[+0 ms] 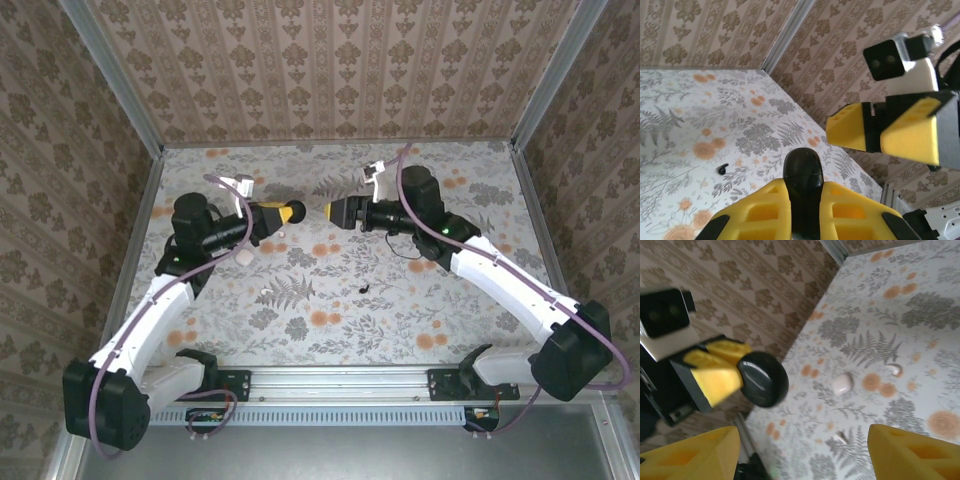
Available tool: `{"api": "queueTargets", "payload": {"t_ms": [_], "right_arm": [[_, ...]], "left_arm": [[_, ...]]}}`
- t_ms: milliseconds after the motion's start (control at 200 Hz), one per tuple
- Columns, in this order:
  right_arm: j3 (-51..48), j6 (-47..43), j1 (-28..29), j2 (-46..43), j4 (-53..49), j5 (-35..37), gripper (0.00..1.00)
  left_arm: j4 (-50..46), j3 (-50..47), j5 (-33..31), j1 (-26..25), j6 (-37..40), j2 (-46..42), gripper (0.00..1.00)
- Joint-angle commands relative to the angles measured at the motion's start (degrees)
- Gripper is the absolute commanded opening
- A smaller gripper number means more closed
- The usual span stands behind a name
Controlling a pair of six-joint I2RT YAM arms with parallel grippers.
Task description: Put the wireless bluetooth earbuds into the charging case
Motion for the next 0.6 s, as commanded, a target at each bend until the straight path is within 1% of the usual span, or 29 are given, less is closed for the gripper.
{"api": "queueTargets", "payload": {"t_ms": [0, 180, 320, 435, 505, 525, 595], "right_arm": [[-0.5, 9.0, 0.0, 1.1, 10.1, -7.3, 0.69], [-1.4, 13.1, 0.0, 3.2, 16.9, -10.6, 0.66], [-2.4, 15.6, -0.4, 4.3, 20.4, -11.2, 0.62], [-5.1, 19.5, -1.2, 4.7, 27.3, -11.0, 0.58], [-6.1, 21.6, -1.4, 4.6, 30.7, -11.1, 0.57], [-6.2, 22.0, -1.4, 6.3, 31.4, -11.2, 0.57], [-6.3, 23.0, -1.4, 7.1, 33.4, -11.7, 0.57]], "left_arm": [[9.0, -1.4, -1.9, -2.0, -4.1, -1.3, 0.05], [11.8, -1.0, -3.5, -4.5, -6.8, -1.0, 0.05], [14.5, -1.2, -5.7, -5.0, -12.1, 0.5, 0.02], [19.3, -2.0, -6.6, -6.0, -16.4, 2.0, 0.02], [20.0, -1.9, -6.6, -6.6, -17.0, 2.6, 0.02], [19.9, -1.7, -6.6, -6.5, -17.0, 2.8, 0.02], [19.8, -1.3, -6.3, -6.6, -17.1, 3.3, 0.01]]}}
